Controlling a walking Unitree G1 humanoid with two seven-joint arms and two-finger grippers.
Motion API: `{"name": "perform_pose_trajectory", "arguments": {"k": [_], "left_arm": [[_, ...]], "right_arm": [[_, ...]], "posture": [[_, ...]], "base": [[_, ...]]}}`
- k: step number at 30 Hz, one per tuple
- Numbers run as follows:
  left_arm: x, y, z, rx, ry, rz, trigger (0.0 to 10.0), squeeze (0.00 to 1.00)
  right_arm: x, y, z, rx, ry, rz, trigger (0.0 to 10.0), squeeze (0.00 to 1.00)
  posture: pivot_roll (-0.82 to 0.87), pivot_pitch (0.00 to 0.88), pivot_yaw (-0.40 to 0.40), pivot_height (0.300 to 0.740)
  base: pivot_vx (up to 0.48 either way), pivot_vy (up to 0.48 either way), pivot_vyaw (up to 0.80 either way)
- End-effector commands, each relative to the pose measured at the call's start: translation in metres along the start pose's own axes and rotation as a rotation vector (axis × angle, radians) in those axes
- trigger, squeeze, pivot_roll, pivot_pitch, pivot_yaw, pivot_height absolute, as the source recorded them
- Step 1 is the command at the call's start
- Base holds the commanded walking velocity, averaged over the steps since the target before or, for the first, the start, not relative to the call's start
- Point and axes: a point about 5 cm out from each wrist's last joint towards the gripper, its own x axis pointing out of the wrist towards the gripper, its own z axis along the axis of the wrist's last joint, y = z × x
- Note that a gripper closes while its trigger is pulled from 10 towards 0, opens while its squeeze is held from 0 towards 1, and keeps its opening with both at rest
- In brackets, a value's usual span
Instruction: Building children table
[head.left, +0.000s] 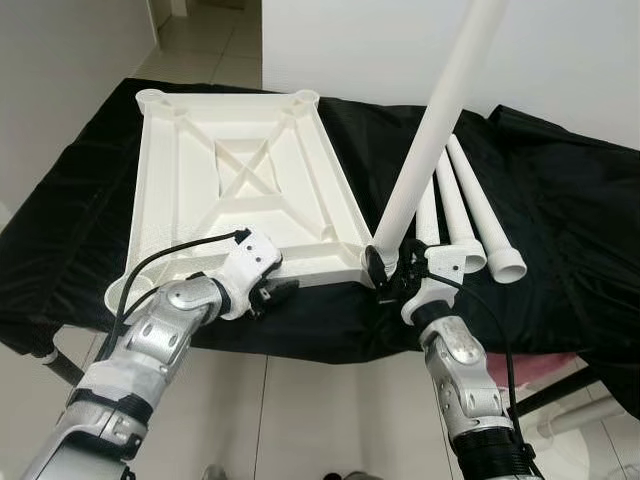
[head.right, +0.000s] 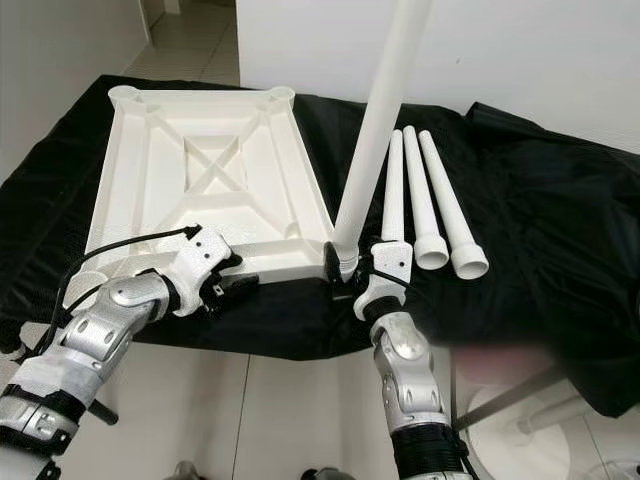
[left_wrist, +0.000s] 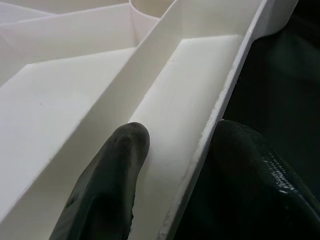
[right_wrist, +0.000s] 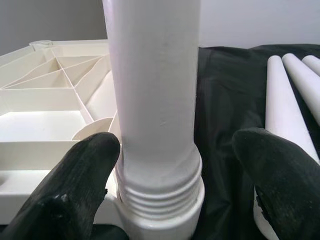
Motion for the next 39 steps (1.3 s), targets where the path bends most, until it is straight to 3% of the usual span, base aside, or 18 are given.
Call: {"name": "perform_pose_trajectory", "arguments": {"k": [1, 6, 7, 8, 9, 22, 23, 25, 26, 29, 30, 31, 32, 37, 38, 39], "left_arm": [[-0.001, 0.009, -0.011, -0.020, 0.069, 0.127, 10.0, 0.00], [-0.004, 0.018, -0.019, -0.059, 0.124, 0.175, 10.0, 0.00], [-0.005, 0.022, -0.021, -0.073, 0.134, 0.207, 7.5, 0.00], [-0.006, 0.026, -0.021, -0.077, 0.138, 0.236, 1.3, 0.00], [-0.006, 0.028, -0.021, -0.080, 0.136, 0.257, 0.0, 0.00], [0.003, 0.036, -0.008, -0.081, 0.093, 0.316, 0.0, 0.00], [0.005, 0.037, -0.005, -0.062, 0.083, 0.328, 7.8, 0.00], [0.005, 0.037, -0.005, -0.062, 0.083, 0.328, 7.8, 0.00], [0.007, 0.037, -0.003, -0.054, 0.075, 0.339, 10.0, 0.00], [0.011, 0.036, 0.003, -0.074, 0.027, 0.341, 10.0, 0.00], [0.012, 0.035, 0.005, -0.102, 0.006, 0.330, 10.0, 0.80], [0.013, 0.034, 0.006, -0.119, -0.006, 0.322, 10.0, 1.00], [0.014, 0.031, 0.009, -0.154, -0.041, 0.294, 10.0, 1.00], [0.015, 0.025, 0.018, -0.177, -0.101, 0.234, 10.0, 1.00], [0.014, 0.024, 0.019, -0.184, -0.111, 0.222, 10.0, 0.90], [0.013, 0.024, 0.021, -0.189, -0.125, 0.207, 10.0, 0.00]], "right_arm": [[-0.002, -0.003, 0.000, -0.001, -0.001, -0.009, 10.0, 0.00], [-0.003, -0.004, 0.001, -0.001, 0.001, -0.013, 10.0, 0.00], [-0.004, -0.005, 0.001, 0.000, 0.002, -0.016, 10.0, 0.00], [-0.004, -0.005, 0.001, 0.001, 0.002, -0.020, 10.0, 0.00], [-0.005, -0.005, 0.001, 0.001, 0.001, -0.022, 10.0, 0.00], [-0.001, -0.007, 0.003, 0.001, -0.004, -0.037, 10.0, 0.00], [0.000, -0.007, 0.003, 0.000, -0.005, -0.039, 10.0, 0.00], [0.000, -0.007, 0.003, 0.000, -0.005, -0.039, 10.0, 0.00], [0.001, -0.007, 0.003, -0.002, -0.006, -0.040, 10.0, 0.00], [0.002, -0.007, 0.004, -0.004, -0.007, -0.042, 10.0, 0.00], [0.002, -0.007, 0.004, -0.004, -0.008, -0.042, 10.0, 0.00], [0.002, -0.007, 0.004, -0.004, -0.008, -0.043, 10.0, 0.00], [0.002, -0.007, 0.004, -0.005, -0.009, -0.045, 10.0, 0.00], [0.003, -0.007, 0.004, -0.006, -0.008, -0.049, 10.0, 0.00], [0.002, -0.007, 0.004, -0.006, -0.008, -0.049, 10.0, 0.00], [0.002, -0.007, 0.004, -0.007, -0.007, -0.049, 10.0, 0.00]], "posture": [[0.01, 0.079, -0.049, 0.740], [0.01, 0.089, -0.045, 0.740], [0.01, 0.090, -0.044, 0.740], [0.01, 0.093, -0.042, 0.740], [0.01, 0.093, -0.042, 0.740], [0.01, 0.089, -0.044, 0.740], [0.01, 0.089, -0.044, 0.740], [0.01, 0.089, -0.044, 0.740], [0.01, 0.085, -0.045, 0.740], [0.01, 0.084, -0.045, 0.740], [0.01, 0.084, -0.044, 0.740], [0.01, 0.084, -0.044, 0.740], [0.00, 0.085, -0.044, 0.740], [0.00, 0.085, -0.044, 0.740], [0.00, 0.088, -0.044, 0.740], [0.00, 0.088, -0.044, 0.740]], "base": [[0.000, 0.000, 0.00], [0.000, 0.000, 0.00], [0.000, 0.000, 0.00], [0.000, 0.000, 0.00], [0.000, 0.000, 0.00], [0.000, 0.000, 0.00], [0.000, 0.000, 0.00], [0.000, 0.000, 0.00], [0.000, 0.000, 0.00], [0.000, 0.000, 0.00], [0.000, 0.000, 0.00], [0.000, 0.000, 0.00], [0.000, 0.000, 0.00], [0.000, 0.000, 0.00], [0.000, 0.000, 0.00], [0.000, 0.000, 0.00]]}}
